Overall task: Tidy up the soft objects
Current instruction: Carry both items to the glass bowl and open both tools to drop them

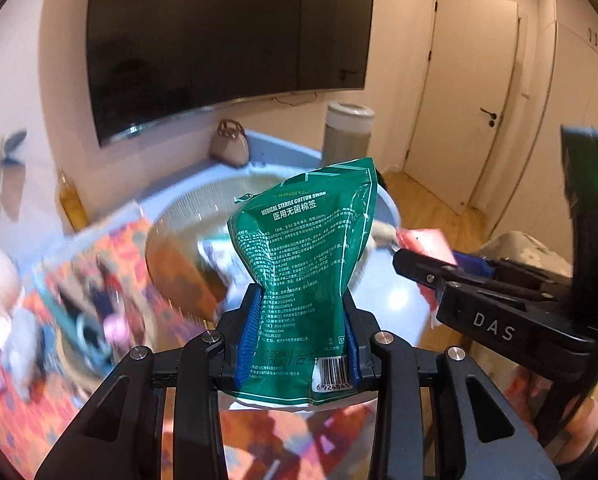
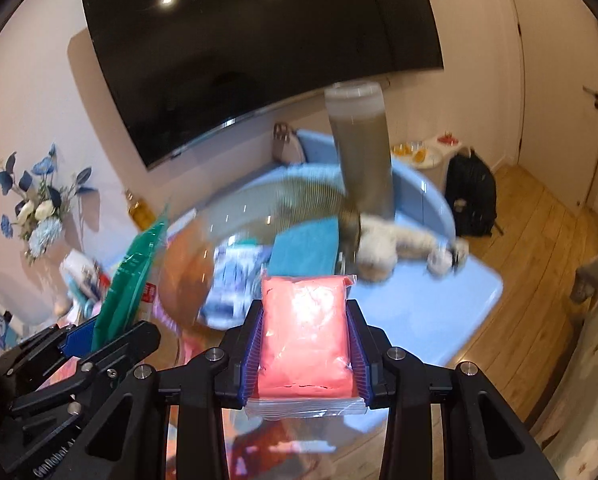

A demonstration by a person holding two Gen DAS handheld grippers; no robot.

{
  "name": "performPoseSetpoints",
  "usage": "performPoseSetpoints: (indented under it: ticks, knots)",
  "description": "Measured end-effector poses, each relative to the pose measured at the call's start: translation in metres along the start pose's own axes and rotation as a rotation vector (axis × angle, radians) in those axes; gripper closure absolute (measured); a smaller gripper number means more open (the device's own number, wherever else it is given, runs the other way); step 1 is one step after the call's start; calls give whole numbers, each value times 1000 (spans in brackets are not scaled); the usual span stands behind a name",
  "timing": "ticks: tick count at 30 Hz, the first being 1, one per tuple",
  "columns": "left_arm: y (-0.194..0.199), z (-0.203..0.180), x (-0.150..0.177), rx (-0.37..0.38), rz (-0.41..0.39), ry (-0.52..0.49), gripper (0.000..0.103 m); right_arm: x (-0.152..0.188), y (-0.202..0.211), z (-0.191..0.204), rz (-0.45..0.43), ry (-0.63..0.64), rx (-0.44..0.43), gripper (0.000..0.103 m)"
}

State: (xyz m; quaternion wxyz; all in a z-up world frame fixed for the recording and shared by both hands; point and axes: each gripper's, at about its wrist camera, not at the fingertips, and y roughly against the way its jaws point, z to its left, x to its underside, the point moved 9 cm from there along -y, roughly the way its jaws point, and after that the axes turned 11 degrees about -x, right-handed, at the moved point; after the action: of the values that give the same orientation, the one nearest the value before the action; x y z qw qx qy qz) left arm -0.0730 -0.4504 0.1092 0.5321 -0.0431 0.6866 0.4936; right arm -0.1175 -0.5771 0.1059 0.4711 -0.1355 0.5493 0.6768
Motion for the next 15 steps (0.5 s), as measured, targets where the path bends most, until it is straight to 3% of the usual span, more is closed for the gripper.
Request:
performPoseSetpoints:
  ticks: [6, 9, 10, 11, 12, 14, 15]
  knots:
    - [-45, 24, -32, -63, 52, 89, 68, -50, -35, -2, -9, -34, -1, 65]
    - [-61, 37, -44, -100, 22, 106, 54, -65, -62, 1, 35, -65, -33, 65]
    - [-64, 38, -46, -104, 19, 102, 33, -70, -70, 1, 45, -76, -36, 65]
    - [-66, 39, -48, -110, 23, 98, 20, -75, -76, 2, 50, -88, -41, 65]
    - [-65, 41, -50, -110, 13, 100, 5, -79, -82, 2, 56, -96, -46, 57]
    - [-54, 45, -56, -107, -35, 119, 4, -86, -90, 0, 69, -110, -59, 36]
    - [-52, 45, -57, -103, -37, 118, 4, -89, -90, -2, 64, -117, -61, 35]
